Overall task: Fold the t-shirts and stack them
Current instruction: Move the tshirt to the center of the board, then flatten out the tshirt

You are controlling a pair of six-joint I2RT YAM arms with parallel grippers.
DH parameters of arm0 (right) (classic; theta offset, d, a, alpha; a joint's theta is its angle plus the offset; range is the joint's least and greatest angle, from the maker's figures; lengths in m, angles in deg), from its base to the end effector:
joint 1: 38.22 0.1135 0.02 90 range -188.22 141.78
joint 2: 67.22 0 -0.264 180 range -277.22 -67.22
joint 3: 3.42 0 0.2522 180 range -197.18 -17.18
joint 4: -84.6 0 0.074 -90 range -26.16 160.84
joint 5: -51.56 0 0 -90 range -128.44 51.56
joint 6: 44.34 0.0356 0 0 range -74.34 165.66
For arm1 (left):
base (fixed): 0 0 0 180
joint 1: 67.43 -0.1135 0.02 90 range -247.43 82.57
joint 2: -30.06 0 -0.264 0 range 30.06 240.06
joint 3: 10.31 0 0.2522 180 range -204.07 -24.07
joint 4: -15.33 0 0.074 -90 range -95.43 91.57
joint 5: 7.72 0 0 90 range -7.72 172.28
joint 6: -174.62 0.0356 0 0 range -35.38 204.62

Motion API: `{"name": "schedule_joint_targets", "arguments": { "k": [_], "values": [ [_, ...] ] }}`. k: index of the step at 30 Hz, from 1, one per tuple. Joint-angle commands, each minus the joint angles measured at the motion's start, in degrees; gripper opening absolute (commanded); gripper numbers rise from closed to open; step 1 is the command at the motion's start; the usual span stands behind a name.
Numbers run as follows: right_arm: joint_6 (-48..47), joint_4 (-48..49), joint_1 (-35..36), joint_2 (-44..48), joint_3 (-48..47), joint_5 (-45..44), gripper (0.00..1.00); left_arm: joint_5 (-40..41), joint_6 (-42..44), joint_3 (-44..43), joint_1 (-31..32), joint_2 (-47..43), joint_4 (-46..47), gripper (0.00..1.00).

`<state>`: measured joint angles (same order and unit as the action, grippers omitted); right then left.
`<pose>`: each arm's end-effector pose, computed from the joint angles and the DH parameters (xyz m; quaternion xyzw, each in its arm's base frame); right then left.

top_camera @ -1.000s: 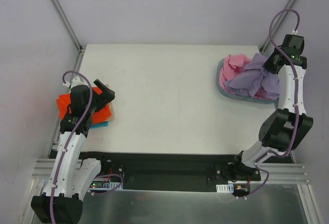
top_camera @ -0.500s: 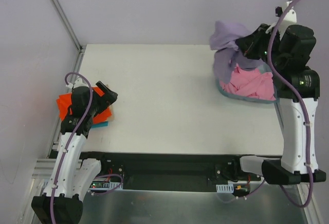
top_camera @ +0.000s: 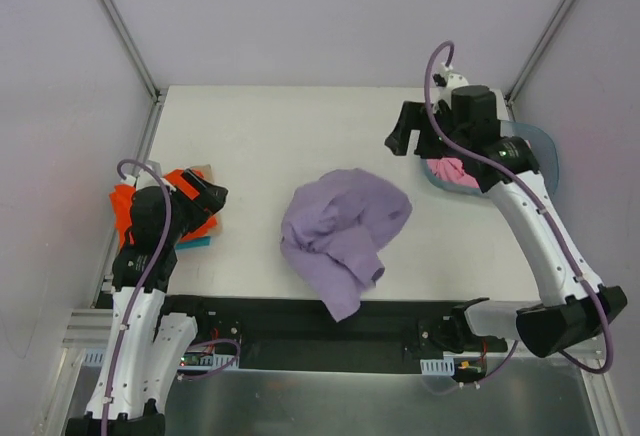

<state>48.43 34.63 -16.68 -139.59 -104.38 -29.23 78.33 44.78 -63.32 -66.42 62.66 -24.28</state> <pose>0.2427 0.1019 0.4460 -0.1789 0.8049 0.1831 0.5353 0.1373 -0.0049 0.3077 -0.2520 0.7750 -0.2284 0.5327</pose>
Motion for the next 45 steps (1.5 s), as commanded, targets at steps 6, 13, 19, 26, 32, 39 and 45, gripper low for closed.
{"name": "schedule_joint_targets", "arguments": {
  "k": [6, 13, 19, 26, 32, 39, 45],
  "values": [
    [1.36, 3.16, 9.37, 7.34, 22.91, -11.85, 0.97, -5.80, -2.79, 2.68, -0.40, 2.55, -2.02, 1.00],
    [9.00, 0.18, 23.09, 5.94, 34.62, -13.17, 0.97, -12.40, -3.06, 5.49, -0.31, 8.70, -2.01, 0.99],
    [20.34, -2.81, 32.59, 4.35, 40.70, -11.77, 0.98, -13.98, -2.97, 7.07, 1.70, 11.69, -1.23, 0.99],
    [26.06, -3.88, 34.01, 4.09, 47.12, -13.78, 0.87, -13.99, -4.72, 9.45, 9.60, 14.95, -0.26, 0.99],
    [24.57, -1.50, 34.01, -0.47, 46.24, -14.66, 0.64, -11.26, -7.27, 10.50, 15.85, 17.49, 0.71, 0.99],
    [23.08, -10.61, 34.01, 0.30, 37.12, -27.11, 0.06, -11.61, -6.22, 9.63, 16.83, 19.96, 0.97, 0.99],
    [18.08, -16.34, 30.15, 1.01, 25.42, -35.83, 0.01, -11.43, -6.31, 8.66, 17.09, 20.92, 0.97, 0.99]
  ]
}}
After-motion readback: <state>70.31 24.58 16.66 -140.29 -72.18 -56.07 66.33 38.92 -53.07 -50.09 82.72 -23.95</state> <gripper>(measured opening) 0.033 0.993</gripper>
